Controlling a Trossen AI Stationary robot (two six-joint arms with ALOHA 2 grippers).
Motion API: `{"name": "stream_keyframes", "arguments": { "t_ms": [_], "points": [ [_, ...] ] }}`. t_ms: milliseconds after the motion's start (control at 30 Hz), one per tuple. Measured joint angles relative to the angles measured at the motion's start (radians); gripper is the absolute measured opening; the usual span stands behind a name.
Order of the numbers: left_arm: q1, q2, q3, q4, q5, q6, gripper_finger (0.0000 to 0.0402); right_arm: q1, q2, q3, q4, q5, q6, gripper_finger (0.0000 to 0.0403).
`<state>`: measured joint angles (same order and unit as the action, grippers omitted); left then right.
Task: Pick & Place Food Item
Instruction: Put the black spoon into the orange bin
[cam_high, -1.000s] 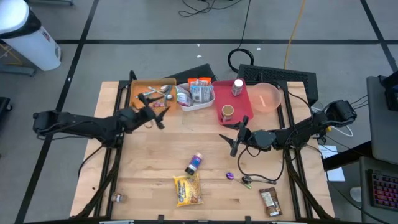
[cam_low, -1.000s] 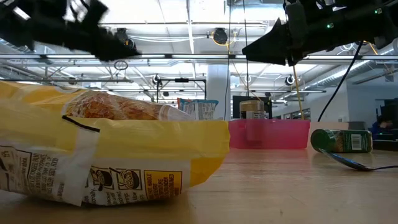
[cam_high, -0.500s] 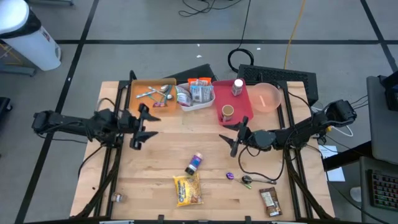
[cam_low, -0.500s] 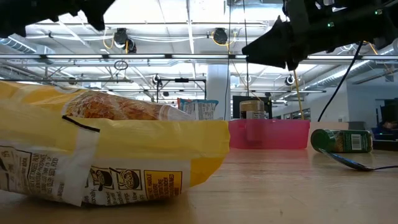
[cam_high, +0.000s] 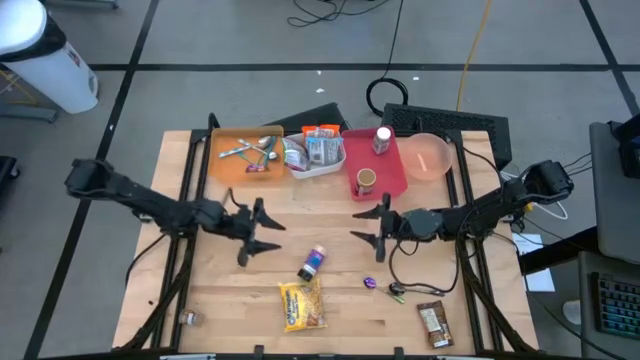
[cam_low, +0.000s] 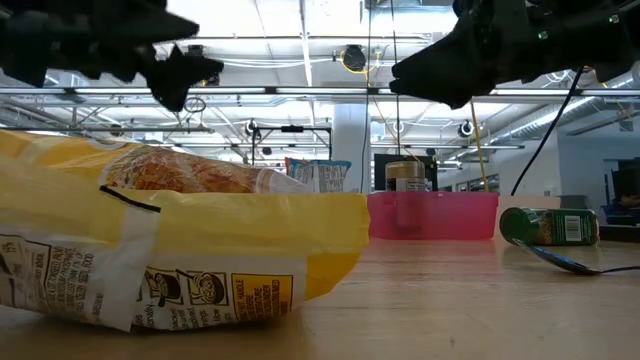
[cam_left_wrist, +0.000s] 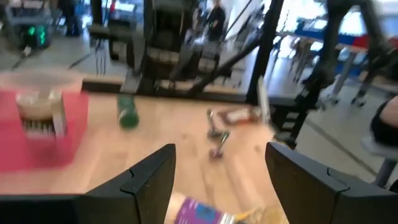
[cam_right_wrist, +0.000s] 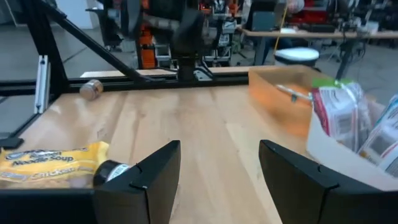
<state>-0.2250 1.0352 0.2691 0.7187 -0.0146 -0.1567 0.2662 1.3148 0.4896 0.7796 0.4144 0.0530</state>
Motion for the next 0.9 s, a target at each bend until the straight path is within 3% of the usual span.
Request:
{"name": "stream_keyframes", "arguments": {
  "t_ms": [133,367,900],
  "points": [
    [-0.037,0.161,0.0,0.109,-0.066,-0.046,0.0253,-0.015,0.0,0.0,0.006,0.0,-0.066,0.021],
    [-0.054,0.361,0.0,0.343,-0.094,-0.042,0.0253,-0.039,0.0,0.0,0.006,0.0,-0.086,0.021],
    [-0.029,0.388,0.0,0.4,-0.102,0.024,0.0253,-0.041,0.0,0.0,0.008,0.001,-0.177,0.021]
  ]
}}
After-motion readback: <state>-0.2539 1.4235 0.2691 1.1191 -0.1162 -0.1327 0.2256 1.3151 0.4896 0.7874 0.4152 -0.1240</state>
